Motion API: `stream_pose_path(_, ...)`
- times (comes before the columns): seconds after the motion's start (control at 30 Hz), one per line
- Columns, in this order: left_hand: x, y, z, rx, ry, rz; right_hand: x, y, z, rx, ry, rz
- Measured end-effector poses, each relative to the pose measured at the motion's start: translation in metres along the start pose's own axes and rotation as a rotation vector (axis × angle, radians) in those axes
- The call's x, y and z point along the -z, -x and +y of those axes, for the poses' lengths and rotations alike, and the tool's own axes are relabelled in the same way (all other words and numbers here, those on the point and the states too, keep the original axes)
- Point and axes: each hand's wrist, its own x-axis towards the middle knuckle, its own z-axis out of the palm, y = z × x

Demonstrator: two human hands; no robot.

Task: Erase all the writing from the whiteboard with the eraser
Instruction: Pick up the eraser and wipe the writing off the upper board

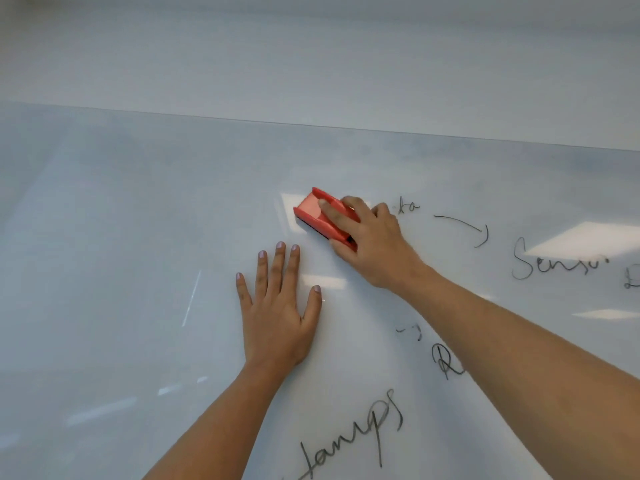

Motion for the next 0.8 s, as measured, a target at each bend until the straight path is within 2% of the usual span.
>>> stream_pose_path(0.07, 0.000, 0.000, 0.000, -0.003, 0.000, 0.000, 0.006, 0.009, 0.026, 0.056, 0.080, 0.036)
stream_pose_path(0.1, 0.001, 0.000, 0.000, -0.004, 0.000, 0.002, 0.010, 0.011, 0.041, 0.014, 0.129, 0.063)
stream_pose_path(0.23, 0.001, 0.001, 0.000, 0.000, 0.002, 0.003, 0.017, 0.006, 0.057, -0.344, 0.250, 0.114)
stream_pose_path(0.3, 0.001, 0.001, 0.001, 0.000, 0.005, 0.002, 0.013, 0.002, 0.038, -0.436, 0.240, 0.092)
stream_pose_path(0.37, 0.002, 0.001, 0.000, 0.003, 0.005, 0.002, 0.005, 0.008, 0.014, -0.322, 0.189, 0.101)
stream_pose_path(0.43, 0.001, 0.001, 0.000, 0.003, 0.002, -0.002, -0.001, 0.027, 0.001, -0.071, 0.143, 0.107)
stream_pose_path(0.5, 0.000, 0.002, -0.001, -0.002, -0.004, -0.005, 0.001, 0.044, 0.008, 0.132, 0.151, 0.052)
stream_pose_path(0.53, 0.000, 0.001, -0.001, -0.004, -0.006, -0.002, 0.004, 0.047, 0.020, 0.167, 0.171, 0.030)
stream_pose_path(0.6, 0.000, 0.001, -0.001, -0.006, -0.004, -0.001, 0.012, 0.048, 0.047, 0.054, 0.225, 0.064)
stream_pose_path(0.67, 0.000, 0.002, -0.001, -0.005, -0.004, -0.004, 0.022, 0.042, 0.070, -0.238, 0.248, 0.144)
stream_pose_path(0.73, 0.000, 0.003, -0.001, -0.005, -0.006, -0.004, 0.026, 0.032, 0.079, -0.498, 0.261, 0.126)
stream_pose_path(0.8, 0.000, 0.002, -0.001, -0.006, -0.006, -0.003, 0.024, 0.026, 0.068, -0.575, 0.265, 0.113)
